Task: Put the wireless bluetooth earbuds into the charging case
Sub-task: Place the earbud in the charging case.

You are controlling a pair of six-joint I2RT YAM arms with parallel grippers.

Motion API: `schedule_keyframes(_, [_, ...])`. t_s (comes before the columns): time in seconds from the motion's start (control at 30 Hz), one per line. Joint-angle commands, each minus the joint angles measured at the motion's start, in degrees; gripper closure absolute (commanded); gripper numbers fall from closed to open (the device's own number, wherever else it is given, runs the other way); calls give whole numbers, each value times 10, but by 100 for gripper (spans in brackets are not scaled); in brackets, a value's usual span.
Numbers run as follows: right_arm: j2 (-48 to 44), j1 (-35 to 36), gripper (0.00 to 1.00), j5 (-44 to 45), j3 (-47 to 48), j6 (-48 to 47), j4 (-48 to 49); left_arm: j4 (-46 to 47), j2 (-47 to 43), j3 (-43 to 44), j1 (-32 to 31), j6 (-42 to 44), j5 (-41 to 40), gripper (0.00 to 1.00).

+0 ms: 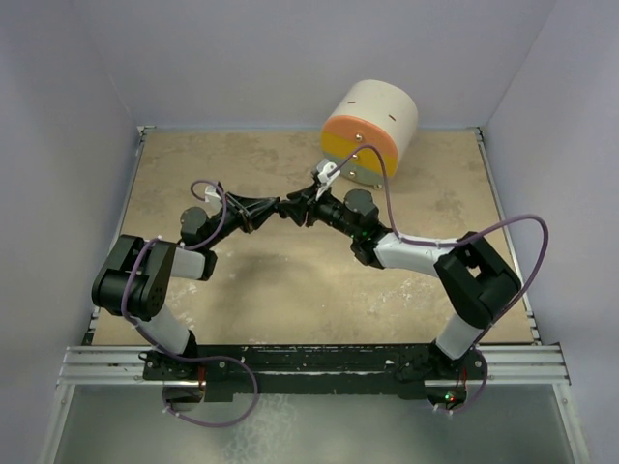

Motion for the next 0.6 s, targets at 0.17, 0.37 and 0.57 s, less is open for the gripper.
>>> schedule_keyframes(0.17, [-88,0,49,84,-64,50,67,24,-11,10,-2,-5,-18,100])
schedule_keyframes(0.37, [-125,0,0,233,-49,25,-68,-36,-23,5,-2,2,-74,100])
schedule_keyframes(0.57, [-71,43,0,325,0,-29,-206,-113,-37,18,-2,4,-134,100])
